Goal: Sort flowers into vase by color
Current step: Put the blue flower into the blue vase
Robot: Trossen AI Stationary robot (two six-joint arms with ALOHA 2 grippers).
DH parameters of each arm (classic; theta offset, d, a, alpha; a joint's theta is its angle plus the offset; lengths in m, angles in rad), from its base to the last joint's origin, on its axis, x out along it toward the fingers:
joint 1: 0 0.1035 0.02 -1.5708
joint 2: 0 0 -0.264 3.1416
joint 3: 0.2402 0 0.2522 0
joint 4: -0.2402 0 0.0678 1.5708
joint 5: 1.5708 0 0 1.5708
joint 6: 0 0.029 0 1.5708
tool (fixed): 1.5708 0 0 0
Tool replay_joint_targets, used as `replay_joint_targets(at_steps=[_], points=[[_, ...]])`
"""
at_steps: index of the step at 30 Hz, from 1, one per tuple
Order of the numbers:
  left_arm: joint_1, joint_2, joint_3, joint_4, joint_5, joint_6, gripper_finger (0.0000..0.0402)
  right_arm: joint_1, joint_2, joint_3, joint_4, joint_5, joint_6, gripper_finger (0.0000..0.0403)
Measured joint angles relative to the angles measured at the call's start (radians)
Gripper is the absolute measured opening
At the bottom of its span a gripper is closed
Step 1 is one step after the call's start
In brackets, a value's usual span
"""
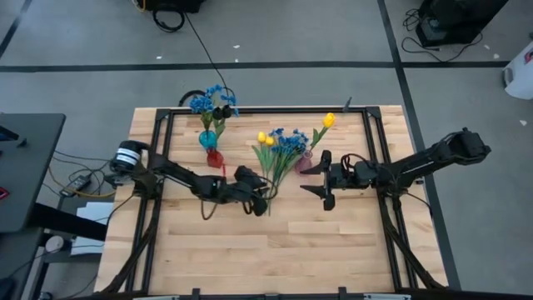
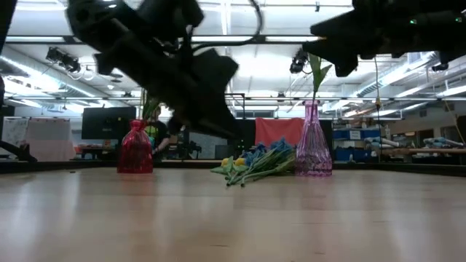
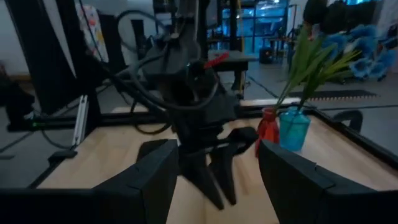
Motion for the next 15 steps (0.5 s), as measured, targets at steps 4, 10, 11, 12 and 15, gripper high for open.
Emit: replay_joint_targets(at_steps=[4,10,11,12,15], points=[[0.016,0.066,0.071,-0.017,-0.007,-0.001,0.0075,0.044,-0.014,-0.007,-0.048,0.007,0.001,0.0231],[0.051,0.141,0.146,0.003,-0.036,-0.014,0.0071,0.091,-0.037,-0.021,-0.086,0.081,-0.015,0.0231],[0.057,0.140,0.142,-0.015,-0.040,-0.020,0.0072,0.093,-0.030,-0.017,-0.079,0.084,-0.016,0.0231],[0.063,0.140,0.146,-0.035,-0.048,-0.022,0.0074,0.097,-0.030,-0.017,-0.082,0.085,-0.016,0.0231],[0.075,0.155,0.168,-0.060,-0.056,-0.022,0.0086,0.108,-0.032,-0.024,-0.090,0.086,-0.015,0.0231]])
